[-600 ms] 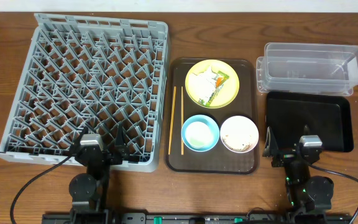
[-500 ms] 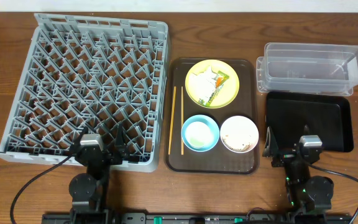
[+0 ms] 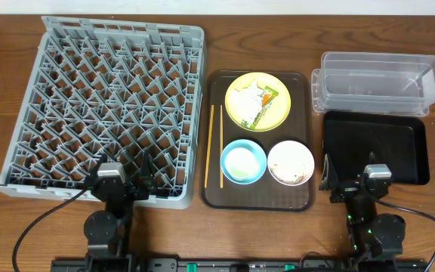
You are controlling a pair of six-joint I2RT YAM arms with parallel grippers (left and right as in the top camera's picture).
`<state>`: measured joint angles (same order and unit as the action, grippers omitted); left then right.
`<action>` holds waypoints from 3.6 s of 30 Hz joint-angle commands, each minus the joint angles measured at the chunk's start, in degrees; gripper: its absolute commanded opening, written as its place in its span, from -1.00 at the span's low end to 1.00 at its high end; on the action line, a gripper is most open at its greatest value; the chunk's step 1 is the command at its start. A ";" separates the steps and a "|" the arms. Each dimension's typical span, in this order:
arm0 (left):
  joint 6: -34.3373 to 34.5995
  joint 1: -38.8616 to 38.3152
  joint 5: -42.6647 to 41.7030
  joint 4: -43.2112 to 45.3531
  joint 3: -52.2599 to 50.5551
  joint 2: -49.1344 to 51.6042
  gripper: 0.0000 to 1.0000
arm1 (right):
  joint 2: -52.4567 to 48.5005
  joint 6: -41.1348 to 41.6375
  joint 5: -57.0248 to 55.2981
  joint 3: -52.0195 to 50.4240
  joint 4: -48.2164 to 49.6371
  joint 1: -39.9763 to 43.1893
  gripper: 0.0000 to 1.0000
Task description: Sort waste into correct bins and load items into the dishwasher
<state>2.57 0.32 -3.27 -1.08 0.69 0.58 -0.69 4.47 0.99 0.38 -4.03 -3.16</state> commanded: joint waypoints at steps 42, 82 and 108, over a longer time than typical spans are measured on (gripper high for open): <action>1.14 0.26 -0.59 -2.78 -0.35 -0.33 0.92 | 0.31 -0.02 -0.33 -0.04 -0.20 -0.28 0.98; 1.18 0.26 -5.42 -56.72 55.23 50.25 0.92 | -60.28 2.34 7.80 56.02 -45.00 -0.24 0.99; 1.16 0.26 -6.99 -56.50 55.21 50.23 0.92 | -86.14 4.70 3.91 76.54 -27.08 -17.62 0.57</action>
<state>3.18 0.32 -10.15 -57.52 54.70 50.87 -82.21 8.75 8.51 71.13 -30.11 -18.92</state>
